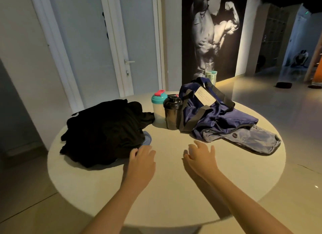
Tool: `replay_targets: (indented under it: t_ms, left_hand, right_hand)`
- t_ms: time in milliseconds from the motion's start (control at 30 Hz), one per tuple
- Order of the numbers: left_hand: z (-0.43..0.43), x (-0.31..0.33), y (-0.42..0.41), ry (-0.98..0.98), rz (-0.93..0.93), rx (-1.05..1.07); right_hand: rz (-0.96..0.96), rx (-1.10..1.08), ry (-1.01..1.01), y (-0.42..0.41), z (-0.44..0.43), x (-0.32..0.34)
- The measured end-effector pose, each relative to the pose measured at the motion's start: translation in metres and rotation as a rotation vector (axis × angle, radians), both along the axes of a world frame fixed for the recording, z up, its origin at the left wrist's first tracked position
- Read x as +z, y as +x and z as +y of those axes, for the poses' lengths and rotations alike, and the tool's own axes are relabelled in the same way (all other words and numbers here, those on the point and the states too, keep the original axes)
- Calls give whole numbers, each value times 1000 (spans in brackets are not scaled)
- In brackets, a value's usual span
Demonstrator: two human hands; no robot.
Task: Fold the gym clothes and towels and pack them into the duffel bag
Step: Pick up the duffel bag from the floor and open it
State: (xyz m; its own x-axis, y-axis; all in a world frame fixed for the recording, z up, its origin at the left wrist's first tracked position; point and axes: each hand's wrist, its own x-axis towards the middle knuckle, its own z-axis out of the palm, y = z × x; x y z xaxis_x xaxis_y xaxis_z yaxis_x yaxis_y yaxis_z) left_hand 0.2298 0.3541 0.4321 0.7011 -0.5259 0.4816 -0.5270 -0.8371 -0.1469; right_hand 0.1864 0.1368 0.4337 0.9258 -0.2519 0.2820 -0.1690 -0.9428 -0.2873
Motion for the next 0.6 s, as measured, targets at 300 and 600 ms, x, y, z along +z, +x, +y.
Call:
replay_targets:
  t_ms: [300, 600]
  left_hand:
    - [116, 32, -1, -71, 154, 493]
    - [153, 10, 16, -270, 237, 414]
  right_hand:
    - [-14, 483, 73, 2, 99, 39]
    - [-177, 638, -147, 42, 165, 44]
